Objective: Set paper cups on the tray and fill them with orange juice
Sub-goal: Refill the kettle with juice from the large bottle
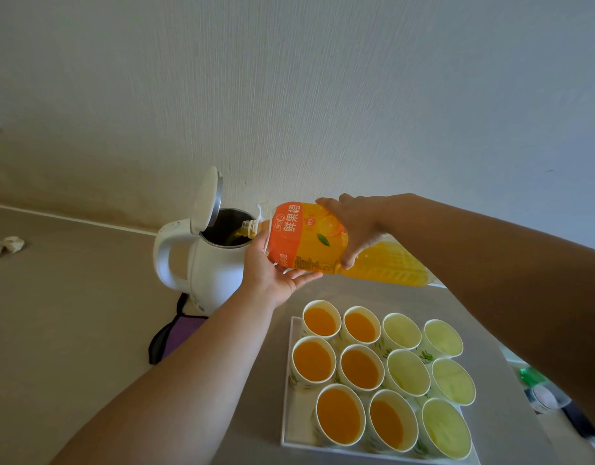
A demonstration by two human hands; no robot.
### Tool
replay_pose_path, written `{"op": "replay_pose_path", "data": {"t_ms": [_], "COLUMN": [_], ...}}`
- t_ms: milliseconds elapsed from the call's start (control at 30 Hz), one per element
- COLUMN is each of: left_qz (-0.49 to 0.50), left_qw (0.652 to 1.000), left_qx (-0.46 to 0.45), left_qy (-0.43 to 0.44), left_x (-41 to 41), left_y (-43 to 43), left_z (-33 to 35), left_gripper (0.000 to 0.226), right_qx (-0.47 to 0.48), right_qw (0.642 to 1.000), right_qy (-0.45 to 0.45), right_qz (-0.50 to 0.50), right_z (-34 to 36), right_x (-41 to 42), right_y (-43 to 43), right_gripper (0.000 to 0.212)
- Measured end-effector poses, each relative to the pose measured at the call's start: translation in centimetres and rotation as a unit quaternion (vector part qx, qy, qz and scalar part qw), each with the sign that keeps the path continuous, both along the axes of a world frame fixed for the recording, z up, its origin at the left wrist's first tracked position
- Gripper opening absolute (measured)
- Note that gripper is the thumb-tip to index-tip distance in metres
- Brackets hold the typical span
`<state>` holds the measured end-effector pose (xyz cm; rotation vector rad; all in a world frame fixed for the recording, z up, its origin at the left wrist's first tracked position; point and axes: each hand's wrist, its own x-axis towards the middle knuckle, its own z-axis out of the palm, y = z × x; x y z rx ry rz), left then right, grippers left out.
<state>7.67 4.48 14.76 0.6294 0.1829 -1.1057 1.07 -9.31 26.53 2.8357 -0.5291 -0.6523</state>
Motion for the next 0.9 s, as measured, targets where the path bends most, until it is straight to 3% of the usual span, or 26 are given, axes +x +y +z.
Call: {"op": "replay_pose_path", "data": {"t_ms": [900], "left_qz": [0.001], "left_qw": [1.000], "left_qx": [-0.001], "left_qy": [0.002], "left_x": [-0.10], "left_y": [0.11], "left_z": [0.23], "left_gripper": [0.062], "right_qx": [0.000], "right_qw": [1.000], "right_qy": [-0.002], "right_qz": [0.003], "right_z": [0.31], "right_x": [0.00], "right_y": [0.28], "right_gripper": [0.132]}}
